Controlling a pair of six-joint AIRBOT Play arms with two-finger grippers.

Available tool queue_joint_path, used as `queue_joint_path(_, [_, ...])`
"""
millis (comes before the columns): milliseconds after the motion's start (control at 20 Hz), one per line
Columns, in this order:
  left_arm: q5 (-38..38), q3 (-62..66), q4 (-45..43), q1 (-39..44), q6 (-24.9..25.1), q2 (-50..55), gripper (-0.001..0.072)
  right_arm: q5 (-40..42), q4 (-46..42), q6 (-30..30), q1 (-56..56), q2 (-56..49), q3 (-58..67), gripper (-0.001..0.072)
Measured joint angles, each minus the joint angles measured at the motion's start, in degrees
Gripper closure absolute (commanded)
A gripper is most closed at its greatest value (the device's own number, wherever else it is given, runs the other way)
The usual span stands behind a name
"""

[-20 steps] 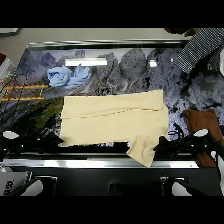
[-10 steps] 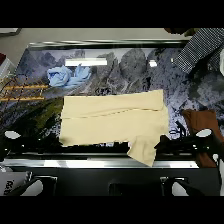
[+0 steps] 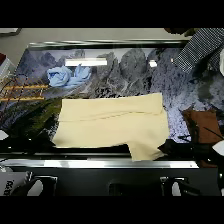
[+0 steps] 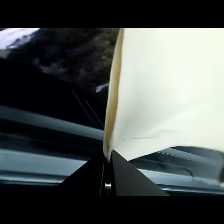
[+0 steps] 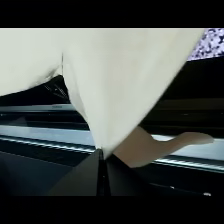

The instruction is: Fold the clothes and pants, and hang the long-sleeved shirts on hangers.

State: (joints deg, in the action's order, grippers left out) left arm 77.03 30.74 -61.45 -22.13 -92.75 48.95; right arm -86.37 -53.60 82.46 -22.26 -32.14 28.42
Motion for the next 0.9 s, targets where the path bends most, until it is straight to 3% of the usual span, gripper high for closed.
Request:
queue_joint_path(150, [1.75, 4.22, -1.49, 0.39, -4.22, -3.58, 0.0697, -1.25, -1.42, 2.93, 0.0, 5.88, 2.64, 0.0688])
queue_joint_path(300, [-0.17, 9.33, -1.68, 2.08, -5.4, -2.05, 0.0697, 2.29, 0.68, 1.81, 0.0, 2.78, 4.72, 0.0688])
queue_joint_path(600, [-8.55, 20.41, -1.99, 8.33, -5.05, 12.74, 0.0697, 17.2, 6.95, -6.43, 5.33, -19.43, 11.82, 0.0688])
queue_joint_path(900, [-14.23, 32.24, -2.01, 11.76, -4.5, 28.74, 0.0697, 28.11, 5.2, -4.2, 9.53, -40.26, 26.18, 0.0688])
